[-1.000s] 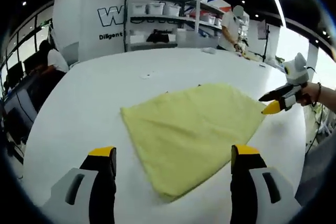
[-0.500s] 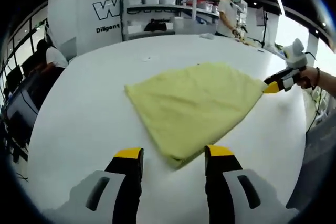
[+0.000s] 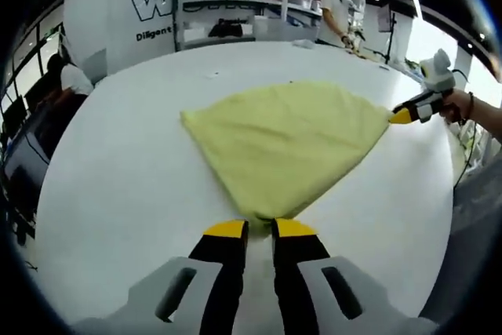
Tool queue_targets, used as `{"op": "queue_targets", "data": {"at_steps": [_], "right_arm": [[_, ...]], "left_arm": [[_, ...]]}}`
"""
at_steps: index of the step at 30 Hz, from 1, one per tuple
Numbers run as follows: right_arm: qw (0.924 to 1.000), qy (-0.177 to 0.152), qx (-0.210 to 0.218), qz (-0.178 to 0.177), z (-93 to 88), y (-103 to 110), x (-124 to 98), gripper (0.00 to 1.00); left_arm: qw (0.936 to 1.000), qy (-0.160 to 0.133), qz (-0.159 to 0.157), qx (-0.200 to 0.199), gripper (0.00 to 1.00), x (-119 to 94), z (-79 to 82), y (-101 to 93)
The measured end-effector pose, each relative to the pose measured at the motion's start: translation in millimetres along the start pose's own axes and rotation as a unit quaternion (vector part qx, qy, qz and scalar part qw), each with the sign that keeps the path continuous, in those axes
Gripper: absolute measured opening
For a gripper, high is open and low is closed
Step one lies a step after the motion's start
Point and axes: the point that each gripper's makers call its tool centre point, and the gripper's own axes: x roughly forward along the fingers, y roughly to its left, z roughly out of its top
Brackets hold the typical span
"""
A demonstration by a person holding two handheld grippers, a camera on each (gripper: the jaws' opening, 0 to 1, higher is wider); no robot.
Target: Fold the garment on the visible template until the final outline fits inside the template.
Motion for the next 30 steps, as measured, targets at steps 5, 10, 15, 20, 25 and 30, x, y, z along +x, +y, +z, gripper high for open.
{"op": "queue_targets", "data": {"at_steps": [5, 10, 15, 20, 25, 30], "right_arm": [[1.0000, -0.005, -0.002, -0.006, 2.1, -6.3, -2.0, 0.03], [0.9999, -0.003, -0.010, -0.002, 1.4, -2.9, -2.1, 0.00], [0.9999, -0.001, -0.015, -0.003, -0.5, -5.4, -3.5, 0.00], [0.9997, 0.001, -0.022, -0.005, -2.2, -5.6, -5.0, 0.00], [0.9998, 0.016, -0.003, -0.010, -8.8, -8.5, -7.0, 0.00], [0.9995, 0.018, 0.020, -0.016, -10.6, -8.5, -14.9, 0.00]], "left_arm": [[0.9997, 0.002, -0.006, 0.025, 0.07, -1.2, -1.2, -1.5], [0.9985, 0.004, -0.002, 0.055, 0.06, -3.0, 0.0, 2.2], [0.9971, 0.005, -0.009, 0.076, 0.05, -5.8, 0.5, 2.7], [0.9960, 0.012, -0.008, 0.089, 0.05, -4.7, -2.7, 3.6], [0.9972, 0.014, -0.005, 0.074, 0.06, -8.4, -3.5, 0.2], [0.9977, 0.039, 0.012, 0.054, 0.10, -18.3, -15.8, 7.2]]}}
